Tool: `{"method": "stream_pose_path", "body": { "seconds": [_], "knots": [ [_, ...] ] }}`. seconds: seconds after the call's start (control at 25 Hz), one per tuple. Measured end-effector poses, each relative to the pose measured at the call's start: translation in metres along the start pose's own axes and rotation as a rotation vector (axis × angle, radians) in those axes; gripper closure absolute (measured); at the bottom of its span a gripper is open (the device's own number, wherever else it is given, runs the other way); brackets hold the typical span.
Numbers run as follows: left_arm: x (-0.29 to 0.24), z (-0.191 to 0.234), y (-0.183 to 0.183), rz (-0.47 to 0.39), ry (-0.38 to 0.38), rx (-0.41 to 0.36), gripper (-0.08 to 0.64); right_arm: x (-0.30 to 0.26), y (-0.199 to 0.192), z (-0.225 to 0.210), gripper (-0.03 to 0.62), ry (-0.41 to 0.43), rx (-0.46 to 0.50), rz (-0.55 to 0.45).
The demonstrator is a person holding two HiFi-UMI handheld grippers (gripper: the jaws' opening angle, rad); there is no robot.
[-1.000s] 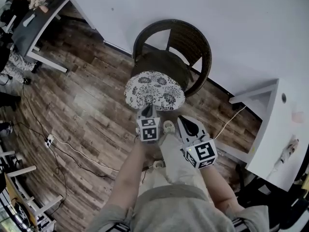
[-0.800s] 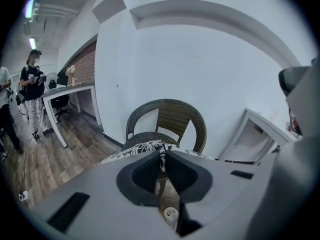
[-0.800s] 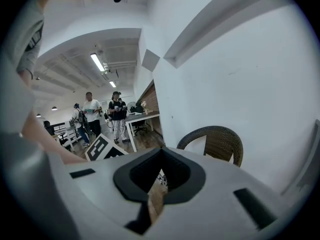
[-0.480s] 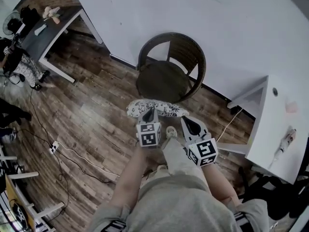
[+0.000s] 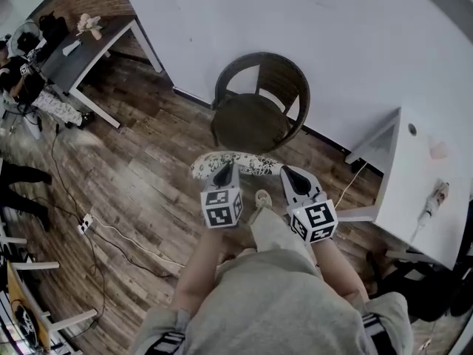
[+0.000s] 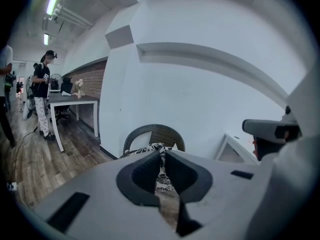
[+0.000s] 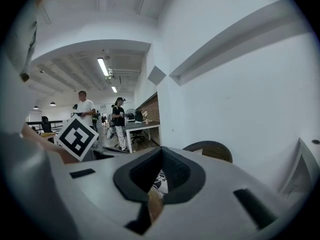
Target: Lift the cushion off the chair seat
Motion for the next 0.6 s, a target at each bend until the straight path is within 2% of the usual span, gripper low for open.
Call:
{"method": "stream_pose_path", "body": {
  "seconds": [0.6],
  "knots": [
    [0.103, -0.034, 0.032, -0.142, -0.045, 0.000, 0.529, 0.058, 0.015, 0.020, 0.597, -0.021, 0.019, -0.075]
  ]
}}
Point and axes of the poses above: the fingertips, and each gripper's own axes: x backward along the fingers, z to its left, y out of its top, the point moved 2 cm from there along x, backward along the fingers, and after that the axes turned 6 degrees about -y, right-handed, at the moved point
